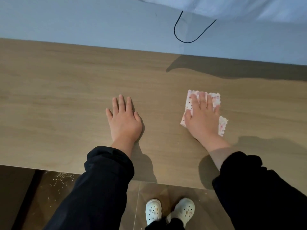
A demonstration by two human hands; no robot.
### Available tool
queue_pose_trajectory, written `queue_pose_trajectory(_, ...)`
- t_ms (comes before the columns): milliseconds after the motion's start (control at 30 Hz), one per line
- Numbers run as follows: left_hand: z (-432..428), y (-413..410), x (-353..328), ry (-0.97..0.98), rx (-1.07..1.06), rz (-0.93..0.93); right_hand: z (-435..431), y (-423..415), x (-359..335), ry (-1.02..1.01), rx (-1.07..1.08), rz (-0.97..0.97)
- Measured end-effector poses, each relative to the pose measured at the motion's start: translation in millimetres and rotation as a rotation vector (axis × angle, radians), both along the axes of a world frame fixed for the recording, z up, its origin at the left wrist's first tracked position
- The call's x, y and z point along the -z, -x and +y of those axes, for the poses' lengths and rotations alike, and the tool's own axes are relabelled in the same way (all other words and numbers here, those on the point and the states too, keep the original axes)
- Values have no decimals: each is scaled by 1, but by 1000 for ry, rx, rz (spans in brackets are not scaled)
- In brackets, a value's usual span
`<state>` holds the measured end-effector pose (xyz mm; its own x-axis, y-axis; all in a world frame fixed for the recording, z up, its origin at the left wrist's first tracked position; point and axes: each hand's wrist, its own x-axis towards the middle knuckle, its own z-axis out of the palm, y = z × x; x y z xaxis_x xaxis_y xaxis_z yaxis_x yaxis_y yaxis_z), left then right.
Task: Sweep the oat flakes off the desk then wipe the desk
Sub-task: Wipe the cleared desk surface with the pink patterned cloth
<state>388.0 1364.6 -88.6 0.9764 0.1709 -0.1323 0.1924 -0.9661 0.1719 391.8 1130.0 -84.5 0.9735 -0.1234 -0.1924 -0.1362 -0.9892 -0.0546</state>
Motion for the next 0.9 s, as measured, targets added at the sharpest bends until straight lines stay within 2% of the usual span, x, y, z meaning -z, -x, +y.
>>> queue_pose_trajectory(67,0,0,-1,7,5,-9,24,18,-1,-19,-79,-4)
queue_pose_trajectory(167,-1,1,-1,15,9,-13,54,85,-3,-55,-349,-17)
queue_pose_trajectory(300,0,1,-1,41,100,-76,42,147,5,-111,-517,-20)
queue_pose_trajectory(400,-3,10,-1,109,266,-215,-6,128,8,-38,-510,-1)
queue_pose_trajectory(500,0,11,2,203,211,-247,-43,85,2,1,-423,48)
queue_pose_trajectory(633,-18,12,1,201,125,-255,-35,62,-2,-10,-361,36)
queue_pose_trajectory(733,-52,17,-3,228,33,-272,-42,99,-2,-45,-537,39)
queue_pose_trajectory(800,-77,23,-5,227,44,-217,-67,132,-1,-62,-684,13)
queue_pose_trajectory(900,-118,37,-10,204,93,-131,-123,143,2,-16,-746,19)
